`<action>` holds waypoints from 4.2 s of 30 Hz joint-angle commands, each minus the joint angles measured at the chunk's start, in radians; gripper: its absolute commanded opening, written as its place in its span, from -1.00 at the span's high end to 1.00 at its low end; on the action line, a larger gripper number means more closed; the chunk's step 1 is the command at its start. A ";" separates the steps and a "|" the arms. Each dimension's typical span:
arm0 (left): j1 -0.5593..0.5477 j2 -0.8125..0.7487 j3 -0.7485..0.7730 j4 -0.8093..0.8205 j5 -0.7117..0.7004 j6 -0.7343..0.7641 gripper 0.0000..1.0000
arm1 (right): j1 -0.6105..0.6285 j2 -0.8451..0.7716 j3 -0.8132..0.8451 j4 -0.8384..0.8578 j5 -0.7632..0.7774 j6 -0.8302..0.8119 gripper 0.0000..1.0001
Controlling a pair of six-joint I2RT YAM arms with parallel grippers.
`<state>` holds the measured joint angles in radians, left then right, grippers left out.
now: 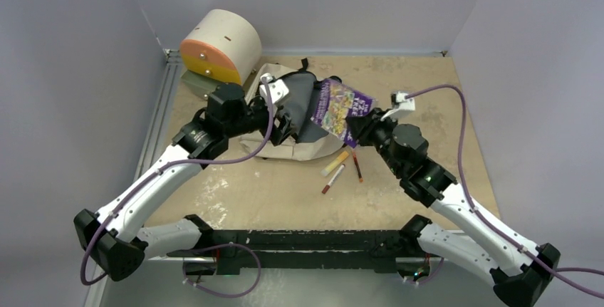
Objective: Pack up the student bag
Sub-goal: Place the book in the student bag.
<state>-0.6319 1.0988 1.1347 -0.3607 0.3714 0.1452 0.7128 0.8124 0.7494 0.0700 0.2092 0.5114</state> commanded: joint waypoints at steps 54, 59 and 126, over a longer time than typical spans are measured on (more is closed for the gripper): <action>-0.101 0.831 0.474 0.115 -0.884 0.137 1.00 | -0.194 0.016 0.109 -0.150 0.115 0.398 1.00; -0.075 0.694 0.403 0.165 -0.788 0.042 1.00 | -0.194 0.007 0.086 -0.095 0.091 0.431 1.00; 0.034 0.480 0.146 0.400 -0.717 -0.097 1.00 | -0.253 0.662 0.329 0.210 -0.374 0.533 1.00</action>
<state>-0.6067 1.6470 1.2766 -0.0521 -0.3561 0.0635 0.4580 1.4521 0.9985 0.1772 -0.0849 1.0748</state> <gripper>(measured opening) 0.012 0.272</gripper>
